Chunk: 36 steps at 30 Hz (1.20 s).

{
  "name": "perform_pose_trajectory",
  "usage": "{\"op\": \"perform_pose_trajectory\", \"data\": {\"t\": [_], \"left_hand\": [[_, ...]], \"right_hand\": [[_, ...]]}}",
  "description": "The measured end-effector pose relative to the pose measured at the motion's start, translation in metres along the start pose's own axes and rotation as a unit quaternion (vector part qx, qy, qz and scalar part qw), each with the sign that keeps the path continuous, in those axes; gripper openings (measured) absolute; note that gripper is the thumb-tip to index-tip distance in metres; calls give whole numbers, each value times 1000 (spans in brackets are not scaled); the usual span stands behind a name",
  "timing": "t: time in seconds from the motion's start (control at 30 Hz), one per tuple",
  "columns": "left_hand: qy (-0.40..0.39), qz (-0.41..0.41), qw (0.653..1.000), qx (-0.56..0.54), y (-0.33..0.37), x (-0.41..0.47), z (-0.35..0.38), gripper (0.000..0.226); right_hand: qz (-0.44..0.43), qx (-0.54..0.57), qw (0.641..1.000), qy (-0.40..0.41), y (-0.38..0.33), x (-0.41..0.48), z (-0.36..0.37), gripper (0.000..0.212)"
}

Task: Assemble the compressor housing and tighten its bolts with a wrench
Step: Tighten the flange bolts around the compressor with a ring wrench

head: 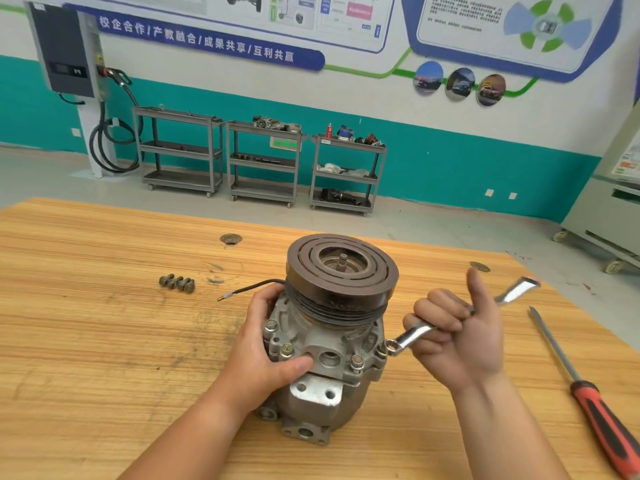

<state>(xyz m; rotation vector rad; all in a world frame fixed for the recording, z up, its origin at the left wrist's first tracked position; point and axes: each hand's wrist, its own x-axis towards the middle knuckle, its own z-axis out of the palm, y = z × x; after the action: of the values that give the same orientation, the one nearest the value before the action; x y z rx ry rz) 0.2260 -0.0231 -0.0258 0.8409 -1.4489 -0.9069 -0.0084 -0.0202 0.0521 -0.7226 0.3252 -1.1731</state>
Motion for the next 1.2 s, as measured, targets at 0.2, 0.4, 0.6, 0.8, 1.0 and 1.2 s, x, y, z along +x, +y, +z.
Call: {"op": "perform_pose_trajectory", "data": {"t": [0.2,0.4,0.6,0.8,1.0,1.2], "left_hand": [[0,-2,1000,-7,-1,0,0,78],[0,2,1000,-9,-1,0,0,78],[12,9,1000,-6,2,-3,4,87],[17,5,1000,-10,5,-4,5,92],[12,9,1000,-5,3,-4,4,87],[12,22,1000,-2,5,-2,5,80]], "right_hand": [[170,23,981,-86,0,33,-11,38],[160,-43,985,-45,-11,29,-5,34],[-166,-113,972,124,23,-29,22,41],[-340,-373,842,192,95,-58,51,28],[-361,-136,920,-70,41,-62,61,36],[-26,-63,998,-14,-10,-15,17,53]]}}
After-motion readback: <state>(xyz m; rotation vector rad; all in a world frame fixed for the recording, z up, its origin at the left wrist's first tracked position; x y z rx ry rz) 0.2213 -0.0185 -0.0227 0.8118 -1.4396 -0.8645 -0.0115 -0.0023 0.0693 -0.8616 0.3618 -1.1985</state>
